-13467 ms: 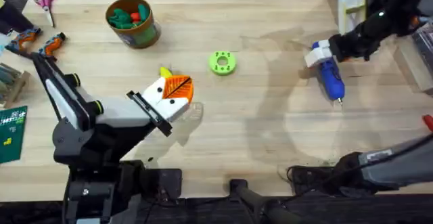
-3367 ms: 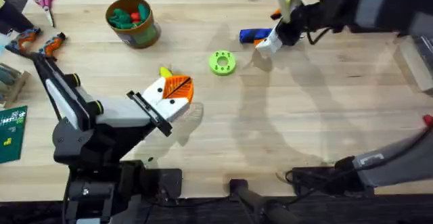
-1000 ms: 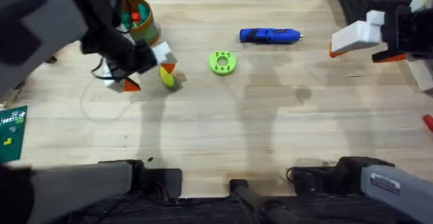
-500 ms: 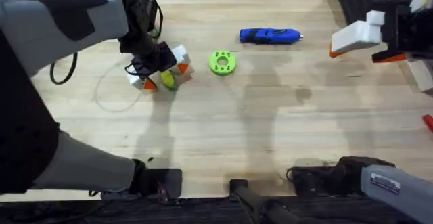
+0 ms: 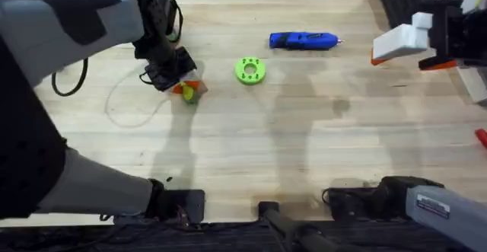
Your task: Pick up the gripper from the table and insert it into the empty holder that is missing its gripper. Then pick up a screw, insert it into the mounting hole, and use the screwdriver to tighten it. Finally, clean up the table by picking up the vegetable and placing it into the bucket.
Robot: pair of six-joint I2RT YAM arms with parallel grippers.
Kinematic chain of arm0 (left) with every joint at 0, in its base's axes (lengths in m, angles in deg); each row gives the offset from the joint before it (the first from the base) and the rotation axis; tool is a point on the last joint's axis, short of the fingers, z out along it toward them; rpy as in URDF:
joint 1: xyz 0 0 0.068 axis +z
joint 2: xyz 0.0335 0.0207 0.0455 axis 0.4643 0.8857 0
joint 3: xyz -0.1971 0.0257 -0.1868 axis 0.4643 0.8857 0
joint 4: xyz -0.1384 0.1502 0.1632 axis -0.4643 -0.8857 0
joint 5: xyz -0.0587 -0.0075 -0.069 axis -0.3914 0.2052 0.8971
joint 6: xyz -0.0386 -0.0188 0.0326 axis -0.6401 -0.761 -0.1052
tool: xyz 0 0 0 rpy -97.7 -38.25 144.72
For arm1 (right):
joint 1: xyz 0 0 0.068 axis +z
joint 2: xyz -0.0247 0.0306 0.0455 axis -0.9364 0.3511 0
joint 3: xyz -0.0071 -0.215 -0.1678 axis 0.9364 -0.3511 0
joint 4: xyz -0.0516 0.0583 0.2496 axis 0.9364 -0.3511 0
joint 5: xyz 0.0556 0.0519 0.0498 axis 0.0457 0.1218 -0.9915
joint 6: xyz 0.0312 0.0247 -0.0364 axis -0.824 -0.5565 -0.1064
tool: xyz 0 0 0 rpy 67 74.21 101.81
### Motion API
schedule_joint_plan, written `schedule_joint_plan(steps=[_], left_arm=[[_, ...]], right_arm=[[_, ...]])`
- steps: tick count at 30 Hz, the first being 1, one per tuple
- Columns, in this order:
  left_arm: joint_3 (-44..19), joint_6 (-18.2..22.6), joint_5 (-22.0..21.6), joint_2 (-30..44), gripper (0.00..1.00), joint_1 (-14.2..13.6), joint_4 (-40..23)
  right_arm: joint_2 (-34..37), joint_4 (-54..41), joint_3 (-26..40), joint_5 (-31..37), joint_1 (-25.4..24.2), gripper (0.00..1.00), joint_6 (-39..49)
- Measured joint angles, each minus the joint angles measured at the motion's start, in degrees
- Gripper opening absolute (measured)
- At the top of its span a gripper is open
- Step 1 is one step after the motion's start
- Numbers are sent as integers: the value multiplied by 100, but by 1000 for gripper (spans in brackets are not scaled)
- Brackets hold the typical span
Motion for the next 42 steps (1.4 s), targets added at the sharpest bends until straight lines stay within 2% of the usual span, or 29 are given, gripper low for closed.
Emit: schedule_joint_plan(steps=[5, 12, 17, 21, 32, 35, 42], left_arm=[[-256, 480, 211, 13, 28, 0, -336], [-1710, 1441, 292, 52, 28, 0, -1196], [-2788, 1689, 211, 51, 28, 35, -1355], [-3339, 1757, 37, 35, 28, 213, -1177], [-3418, 1704, -296, 116, 28, 927, -288], [-3418, 1689, -348, 241, 28, 1019, -79], [-3418, 1687, -375, 892, 28, 1043, 440]], right_arm=[[0, 0, 0, -2, 0, 994, 0], [0, -2, 0, -2, 0, 994, 0], [0, -1, 0, -2, 0, 994, 0], [0, -2, 0, -1, 0, 994, 0], [0, -2, 0, -2, 0, 994, 0], [0, -2, 0, -2, 0, 994, 0], [0, -2, 0, -2, 0, 994, 0]])
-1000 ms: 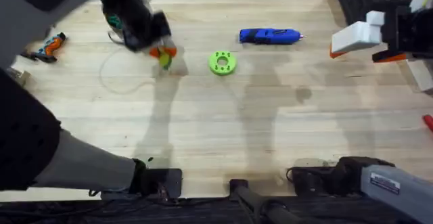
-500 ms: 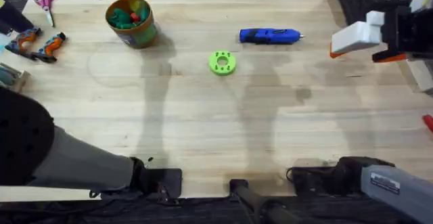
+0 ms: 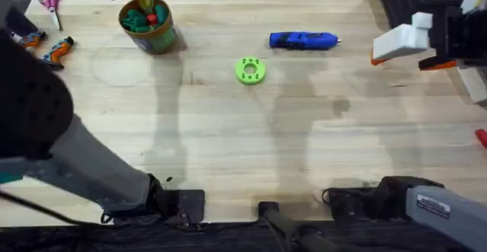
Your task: Pick up the gripper from the table and insert it into the empty holder that is missing its gripper. Then pick up a screw, insert it into the mounting hole, and use the screwdriver to tighten it. Finally, clean up the table by picking up the vegetable and placing it into the bucket.
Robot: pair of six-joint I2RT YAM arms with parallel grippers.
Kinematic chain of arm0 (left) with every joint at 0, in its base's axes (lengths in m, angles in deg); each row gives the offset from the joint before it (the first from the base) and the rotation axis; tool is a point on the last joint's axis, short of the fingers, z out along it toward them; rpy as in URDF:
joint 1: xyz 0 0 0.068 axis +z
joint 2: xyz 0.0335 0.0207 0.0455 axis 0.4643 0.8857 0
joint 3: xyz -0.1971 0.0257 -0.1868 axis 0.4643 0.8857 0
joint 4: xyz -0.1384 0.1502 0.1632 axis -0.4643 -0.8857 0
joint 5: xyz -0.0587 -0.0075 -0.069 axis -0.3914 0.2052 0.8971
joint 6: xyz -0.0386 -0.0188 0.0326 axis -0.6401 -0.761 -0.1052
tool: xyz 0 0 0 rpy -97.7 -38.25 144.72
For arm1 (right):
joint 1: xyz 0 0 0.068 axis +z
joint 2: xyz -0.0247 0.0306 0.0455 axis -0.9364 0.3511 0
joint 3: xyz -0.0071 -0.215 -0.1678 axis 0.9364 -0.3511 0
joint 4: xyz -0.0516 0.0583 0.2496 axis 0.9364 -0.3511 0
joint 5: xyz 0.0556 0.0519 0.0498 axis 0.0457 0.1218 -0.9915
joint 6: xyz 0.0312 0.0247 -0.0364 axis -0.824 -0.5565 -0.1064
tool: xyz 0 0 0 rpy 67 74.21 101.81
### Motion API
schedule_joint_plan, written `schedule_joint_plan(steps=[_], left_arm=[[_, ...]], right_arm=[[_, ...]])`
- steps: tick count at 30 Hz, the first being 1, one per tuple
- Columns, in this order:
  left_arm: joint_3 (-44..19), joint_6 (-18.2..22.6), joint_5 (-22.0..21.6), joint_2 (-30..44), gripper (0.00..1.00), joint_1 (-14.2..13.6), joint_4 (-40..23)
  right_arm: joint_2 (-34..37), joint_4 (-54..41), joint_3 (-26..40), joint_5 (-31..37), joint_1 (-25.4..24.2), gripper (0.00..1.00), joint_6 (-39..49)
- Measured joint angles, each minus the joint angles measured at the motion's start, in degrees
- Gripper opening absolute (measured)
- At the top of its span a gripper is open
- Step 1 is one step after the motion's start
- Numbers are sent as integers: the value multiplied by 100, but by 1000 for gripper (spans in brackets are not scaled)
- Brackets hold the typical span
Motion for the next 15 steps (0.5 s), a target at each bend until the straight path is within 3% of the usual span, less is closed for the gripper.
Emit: schedule_joint_plan(steps=[8, 9, 13, 15], left_arm=[[2, 0, -22, 418, 29, 0, 90], [2, 9, -24, 426, 64, 0, 45], [2, -23, -57, 426, 645, 0, -28], [2, -42, -73, 424, 753, 0, -111]], right_arm=[[0, 1, 0, 0, 0, 994, 0], [0, 0, 0, 0, 0, 994, 0], [0, 0, 0, 0, 0, 994, 0], [0, 1, 0, 0, 0, 994, 0]])
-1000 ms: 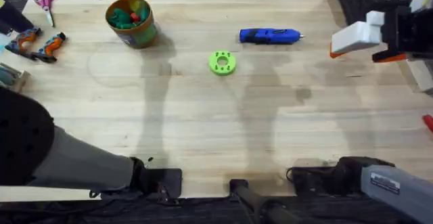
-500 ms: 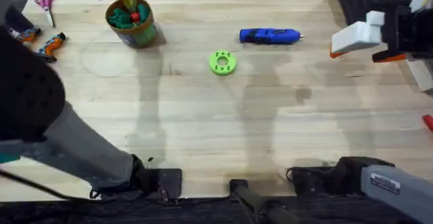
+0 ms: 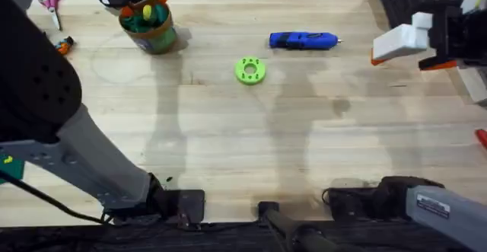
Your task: Pick up the gripper from the table and insert it into the empty holder that is missing its gripper. Then pick up a screw, insert it into the mounting hole, and use the screwdriver to tighten it. Finally, clean up the table by picking up the vegetable and placing it into the bucket.
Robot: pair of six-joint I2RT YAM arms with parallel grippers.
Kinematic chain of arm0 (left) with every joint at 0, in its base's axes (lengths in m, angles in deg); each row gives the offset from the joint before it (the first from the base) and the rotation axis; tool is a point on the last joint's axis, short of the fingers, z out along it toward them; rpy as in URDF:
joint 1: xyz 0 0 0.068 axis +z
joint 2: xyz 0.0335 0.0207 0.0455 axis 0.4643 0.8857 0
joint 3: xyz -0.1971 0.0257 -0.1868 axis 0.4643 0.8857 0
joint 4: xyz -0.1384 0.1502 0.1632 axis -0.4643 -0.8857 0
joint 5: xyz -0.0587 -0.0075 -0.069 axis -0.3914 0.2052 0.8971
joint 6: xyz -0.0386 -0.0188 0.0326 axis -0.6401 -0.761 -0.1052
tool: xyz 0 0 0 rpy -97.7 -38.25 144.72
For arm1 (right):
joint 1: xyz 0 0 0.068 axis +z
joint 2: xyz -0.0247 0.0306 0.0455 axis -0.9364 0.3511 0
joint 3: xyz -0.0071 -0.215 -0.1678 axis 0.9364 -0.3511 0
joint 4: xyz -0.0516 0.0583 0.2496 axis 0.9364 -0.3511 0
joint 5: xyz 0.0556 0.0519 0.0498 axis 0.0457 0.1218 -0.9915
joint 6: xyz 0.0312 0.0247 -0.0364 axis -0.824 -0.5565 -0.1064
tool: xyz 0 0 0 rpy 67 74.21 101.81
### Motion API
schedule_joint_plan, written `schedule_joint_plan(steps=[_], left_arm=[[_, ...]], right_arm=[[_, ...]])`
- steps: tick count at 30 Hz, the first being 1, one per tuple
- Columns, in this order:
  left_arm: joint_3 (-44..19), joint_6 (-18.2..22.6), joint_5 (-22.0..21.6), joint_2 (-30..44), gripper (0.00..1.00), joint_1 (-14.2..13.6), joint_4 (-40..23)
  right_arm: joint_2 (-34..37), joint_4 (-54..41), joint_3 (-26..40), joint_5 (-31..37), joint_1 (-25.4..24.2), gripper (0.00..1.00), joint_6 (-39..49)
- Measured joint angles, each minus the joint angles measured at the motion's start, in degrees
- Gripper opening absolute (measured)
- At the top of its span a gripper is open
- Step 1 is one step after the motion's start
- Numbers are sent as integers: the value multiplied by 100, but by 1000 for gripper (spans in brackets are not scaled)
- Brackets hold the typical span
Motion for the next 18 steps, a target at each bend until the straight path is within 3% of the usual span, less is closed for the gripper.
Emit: schedule_joint_plan(steps=[4, 10, 18], left_arm=[[0, 0, -36, -1, 833, 0, -336], [0, 2, -36, -193, 852, 0, -983], [2, 375, -36, -1642, 863, -16, -2096]], right_arm=[[0, -1, 0, 0, 0, 994, 0], [0, -1, 0, 0, 0, 994, 0], [0, -1, 0, 0, 0, 994, 0]])
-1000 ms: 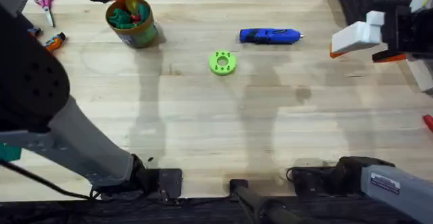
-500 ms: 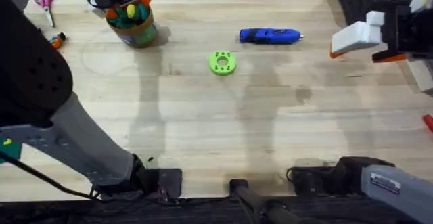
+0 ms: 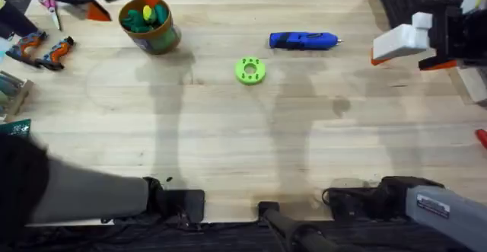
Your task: Pick up the gripper from the table and insert it into the empty holder that is missing its gripper. Then pick up a screw, insert it into the mounting hole, and use the screwdriver to tighten it. Finally, clean up the table by picking up the vegetable and placing it into the bucket.
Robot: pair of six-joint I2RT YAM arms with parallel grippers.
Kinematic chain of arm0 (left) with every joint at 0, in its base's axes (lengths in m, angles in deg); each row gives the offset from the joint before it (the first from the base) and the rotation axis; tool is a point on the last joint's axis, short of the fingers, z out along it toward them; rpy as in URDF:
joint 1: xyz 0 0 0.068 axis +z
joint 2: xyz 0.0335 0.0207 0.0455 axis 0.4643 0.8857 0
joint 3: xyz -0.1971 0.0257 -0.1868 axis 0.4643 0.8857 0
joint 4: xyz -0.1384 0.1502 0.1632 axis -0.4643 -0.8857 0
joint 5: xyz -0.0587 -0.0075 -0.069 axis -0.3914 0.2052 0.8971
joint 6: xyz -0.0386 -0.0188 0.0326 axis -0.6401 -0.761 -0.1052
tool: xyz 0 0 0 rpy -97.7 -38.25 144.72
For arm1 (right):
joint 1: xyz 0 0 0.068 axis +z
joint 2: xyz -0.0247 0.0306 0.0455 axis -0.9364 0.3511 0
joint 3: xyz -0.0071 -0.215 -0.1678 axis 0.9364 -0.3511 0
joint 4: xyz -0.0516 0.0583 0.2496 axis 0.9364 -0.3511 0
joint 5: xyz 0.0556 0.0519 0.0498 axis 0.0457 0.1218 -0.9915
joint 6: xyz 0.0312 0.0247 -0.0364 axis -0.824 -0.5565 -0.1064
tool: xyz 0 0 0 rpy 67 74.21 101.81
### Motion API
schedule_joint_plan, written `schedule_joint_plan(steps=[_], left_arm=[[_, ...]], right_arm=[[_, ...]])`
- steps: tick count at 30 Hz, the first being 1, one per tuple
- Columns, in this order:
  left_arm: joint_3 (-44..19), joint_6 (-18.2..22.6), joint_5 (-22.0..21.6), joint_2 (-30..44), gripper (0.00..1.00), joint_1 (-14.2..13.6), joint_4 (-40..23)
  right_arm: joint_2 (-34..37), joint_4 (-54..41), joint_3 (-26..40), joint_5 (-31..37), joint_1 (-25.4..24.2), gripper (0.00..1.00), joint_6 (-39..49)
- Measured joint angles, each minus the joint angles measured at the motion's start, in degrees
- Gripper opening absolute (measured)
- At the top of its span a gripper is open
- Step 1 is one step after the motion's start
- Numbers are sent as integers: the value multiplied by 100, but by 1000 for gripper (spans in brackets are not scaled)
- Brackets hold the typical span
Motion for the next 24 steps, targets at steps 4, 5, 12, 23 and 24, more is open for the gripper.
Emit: schedule_joint_plan(steps=[4, 5, 12, 23, 24], left_arm=[[0, 68, -8, -836, 863, -100, -548], [0, 78, -21, -1062, 863, -150, -679], [138, 102, -72, -2683, 865, -389, -1231], [990, 225, -136, -5168, 985, -389, -1383], [990, 228, -143, -5296, 985, -389, -1383]], right_arm=[[0, 0, 0, 0, 0, 994, 0], [0, 0, 0, 0, 0, 994, 0], [0, -2, 0, 0, 0, 994, 0], [0, -11, 0, 0, 0, 994, 0], [0, -15, 0, 0, 0, 994, 0]])
